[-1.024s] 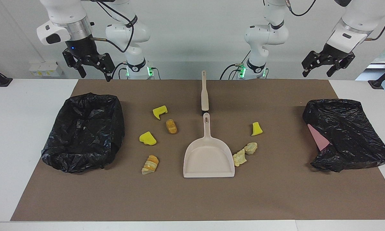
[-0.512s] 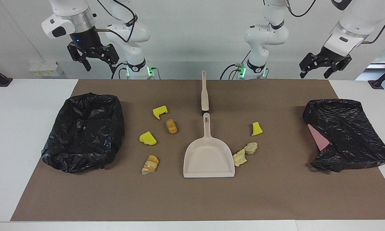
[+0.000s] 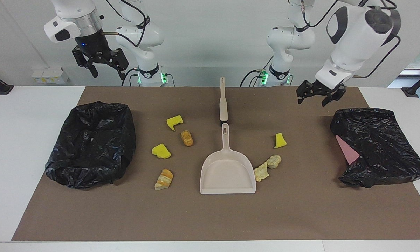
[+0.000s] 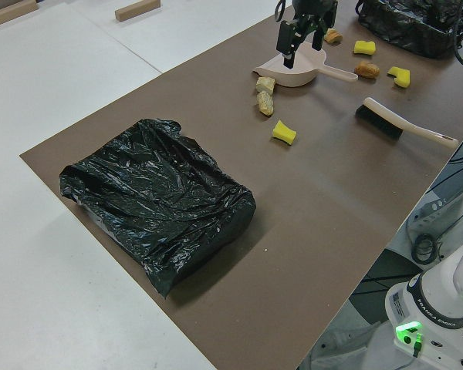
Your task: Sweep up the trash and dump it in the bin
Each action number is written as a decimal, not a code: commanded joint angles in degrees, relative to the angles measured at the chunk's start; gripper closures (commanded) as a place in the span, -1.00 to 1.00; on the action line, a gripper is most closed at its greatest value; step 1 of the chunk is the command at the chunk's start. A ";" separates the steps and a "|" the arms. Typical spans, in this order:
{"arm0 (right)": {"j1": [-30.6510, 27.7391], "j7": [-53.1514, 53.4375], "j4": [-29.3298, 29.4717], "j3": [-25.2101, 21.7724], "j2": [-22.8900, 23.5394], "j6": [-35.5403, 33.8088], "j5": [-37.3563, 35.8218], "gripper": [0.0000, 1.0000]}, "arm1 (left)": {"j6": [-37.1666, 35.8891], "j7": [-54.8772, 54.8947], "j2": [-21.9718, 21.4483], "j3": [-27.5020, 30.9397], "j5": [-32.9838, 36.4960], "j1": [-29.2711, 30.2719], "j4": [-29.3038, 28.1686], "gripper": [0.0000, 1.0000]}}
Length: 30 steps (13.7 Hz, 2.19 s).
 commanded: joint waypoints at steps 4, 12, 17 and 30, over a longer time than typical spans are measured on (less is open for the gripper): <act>0.54 3.52 -0.83 0.84 1.80 4.58 0.79 -1.00 | 12.99 -10.44 -8.19 0.69 -0.37 -12.83 -18.90 -1.00; 8.17 9.15 2.59 1.46 10.14 9.25 -1.31 -1.00 | 30.14 -29.17 -8.99 0.69 -0.46 -32.78 -33.95 -1.00; 16.78 18.11 8.54 1.19 21.90 16.10 -2.89 -1.00 | 37.27 -37.96 -7.49 0.60 -0.46 -43.42 -38.61 -1.00; 30.77 28.58 15.34 1.46 39.24 24.99 -3.86 -1.00 | 33.50 -42.54 -7.67 0.78 -0.46 -46.69 -40.11 1.00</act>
